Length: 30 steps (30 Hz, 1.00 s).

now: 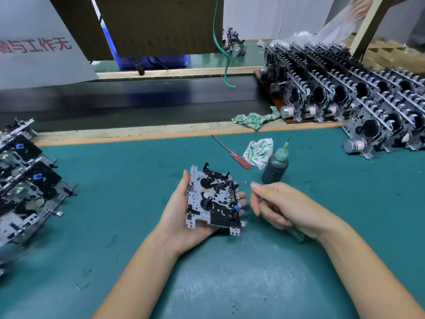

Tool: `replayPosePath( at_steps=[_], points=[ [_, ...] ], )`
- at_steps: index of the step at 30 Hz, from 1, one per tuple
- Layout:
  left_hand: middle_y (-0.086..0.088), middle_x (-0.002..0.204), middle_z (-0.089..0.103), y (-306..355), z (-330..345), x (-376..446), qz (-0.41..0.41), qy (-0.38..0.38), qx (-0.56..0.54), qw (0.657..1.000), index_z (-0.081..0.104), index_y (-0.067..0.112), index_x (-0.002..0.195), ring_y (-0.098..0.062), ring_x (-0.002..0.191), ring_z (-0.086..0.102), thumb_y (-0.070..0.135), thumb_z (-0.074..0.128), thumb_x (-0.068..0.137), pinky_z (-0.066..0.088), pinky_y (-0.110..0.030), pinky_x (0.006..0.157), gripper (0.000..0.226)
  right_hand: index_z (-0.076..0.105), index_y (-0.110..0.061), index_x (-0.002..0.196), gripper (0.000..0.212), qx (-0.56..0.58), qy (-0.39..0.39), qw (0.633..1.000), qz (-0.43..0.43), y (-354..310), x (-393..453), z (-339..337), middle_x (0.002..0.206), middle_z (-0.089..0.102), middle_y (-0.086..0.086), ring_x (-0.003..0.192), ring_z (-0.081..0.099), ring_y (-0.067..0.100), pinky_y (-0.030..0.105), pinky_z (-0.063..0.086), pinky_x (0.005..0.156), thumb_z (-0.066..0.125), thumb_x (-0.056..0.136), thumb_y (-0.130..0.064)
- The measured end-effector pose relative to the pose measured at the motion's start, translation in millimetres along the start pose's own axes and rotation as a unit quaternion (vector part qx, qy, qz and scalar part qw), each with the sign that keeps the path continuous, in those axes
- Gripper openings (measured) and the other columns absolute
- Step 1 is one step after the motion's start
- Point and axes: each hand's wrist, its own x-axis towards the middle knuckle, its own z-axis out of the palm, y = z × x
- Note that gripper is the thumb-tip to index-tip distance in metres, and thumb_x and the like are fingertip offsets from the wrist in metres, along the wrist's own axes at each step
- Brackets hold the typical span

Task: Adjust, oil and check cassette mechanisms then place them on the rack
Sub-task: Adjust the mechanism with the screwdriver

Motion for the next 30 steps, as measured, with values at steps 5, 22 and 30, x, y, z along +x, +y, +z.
replayPosePath(
  at_steps=[5, 22, 30],
  points=[
    [-0.02, 0.119, 0.065, -2, -1, 1, 0.002, -0.011, 0.007, 1.0, 0.073, 0.004, 0.105, -0.032, 0.102, 0.067, 0.071, 0.031, 0.085, 0.058, -0.041, 0.077, 0.082, 0.054, -0.016, 0.052, 0.051, 0.012, -0.019, 1.0, 0.021, 2, 2, 8, 0.031, 0.029, -0.003, 0.029, 0.017, 0.009, 0.014, 0.02, 0.037, 0.042, 0.095, -0.04],
    [-0.024, 0.123, 0.061, -4, -5, 7, -0.002, -0.003, 0.07, 0.998, 0.068, 0.006, 0.115, -0.031, 0.113, 0.061, 0.07, 0.033, 0.086, 0.054, -0.039, 0.088, 0.078, 0.052, -0.019, 0.045, 0.06, -0.105, -0.035, 0.991, 0.077, 2, 3, 18, 0.03, 0.038, -0.002, 0.027, 0.029, 0.008, 0.017, 0.025, 0.035, 0.038, 0.099, -0.038],
    [-0.024, 0.114, 0.066, -5, -5, 8, 0.002, -0.002, 0.06, 0.998, 0.074, 0.006, 0.102, -0.032, 0.102, 0.067, 0.067, 0.034, 0.088, 0.059, -0.039, 0.075, 0.075, 0.047, -0.02, 0.033, 0.072, -0.157, -0.035, 0.984, 0.078, 0, 3, 18, 0.025, 0.034, -0.004, 0.027, 0.026, 0.01, 0.023, 0.03, 0.044, 0.034, 0.1, -0.043]
  ],
)
